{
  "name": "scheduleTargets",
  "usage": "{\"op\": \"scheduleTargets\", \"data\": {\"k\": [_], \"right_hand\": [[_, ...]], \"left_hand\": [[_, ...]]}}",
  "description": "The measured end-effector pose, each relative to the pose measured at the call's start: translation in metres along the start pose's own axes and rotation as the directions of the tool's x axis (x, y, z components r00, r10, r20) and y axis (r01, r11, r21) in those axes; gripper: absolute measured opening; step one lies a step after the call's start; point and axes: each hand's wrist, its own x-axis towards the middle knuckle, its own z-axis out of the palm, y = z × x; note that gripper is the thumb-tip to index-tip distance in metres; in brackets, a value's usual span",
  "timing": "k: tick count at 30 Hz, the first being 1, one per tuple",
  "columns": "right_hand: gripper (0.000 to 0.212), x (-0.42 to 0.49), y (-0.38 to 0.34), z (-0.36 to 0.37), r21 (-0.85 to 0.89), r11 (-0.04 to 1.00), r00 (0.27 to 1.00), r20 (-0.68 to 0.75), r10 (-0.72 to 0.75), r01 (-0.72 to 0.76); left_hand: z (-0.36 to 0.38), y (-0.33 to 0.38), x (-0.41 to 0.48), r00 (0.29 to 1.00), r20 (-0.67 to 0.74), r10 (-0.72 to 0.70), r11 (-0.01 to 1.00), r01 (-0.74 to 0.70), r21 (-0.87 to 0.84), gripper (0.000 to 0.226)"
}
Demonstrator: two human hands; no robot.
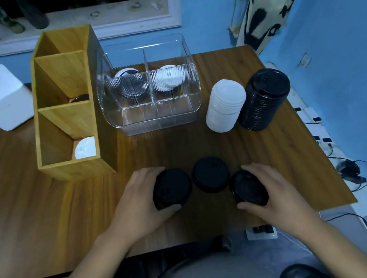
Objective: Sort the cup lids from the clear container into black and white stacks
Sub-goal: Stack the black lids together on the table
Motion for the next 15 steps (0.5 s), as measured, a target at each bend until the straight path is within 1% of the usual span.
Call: {"op": "scheduleTargets", "data": {"k": [3,5,7,10,13,15], "right_hand": [[0.079,-0.007,0.003,-0.002,-0.049,0.997,0.998,0.045,-0.05,0.052],[0.08,-0.01,0.004,-0.005,-0.059,0.996,0.996,0.06,-0.069,0.072],[0.084,-0.01,0.002,-0.01,-0.006,0.999,0.997,0.06,-0.052,0.052],[0.09,-0.01,-0.009,-0.013,0.132,0.991,0.994,0.098,-0.042,0.028],[0.091,-0.009,-0.024,-0.002,0.178,0.983,0.978,0.192,-0.082,0.048],[0.091,-0.008,-0.029,0.007,0.188,0.98,0.968,0.227,-0.105,0.062]], "left_hand": [[-0.005,-0.008,-0.01,0.999,0.042,0.023,0.998,-0.026,0.059,0.09],[-0.012,-0.014,-0.012,0.997,0.073,0.026,0.998,-0.03,0.061,0.091],[-0.017,-0.016,-0.015,0.992,0.117,0.045,0.998,-0.05,0.04,0.091],[-0.015,-0.007,-0.018,0.979,0.177,0.099,0.995,-0.1,-0.003,0.091],[-0.008,0.006,-0.018,0.971,0.185,0.149,0.989,-0.144,-0.039,0.089],[-0.006,0.01,-0.019,0.973,0.175,0.151,0.988,-0.143,-0.06,0.088]]}}
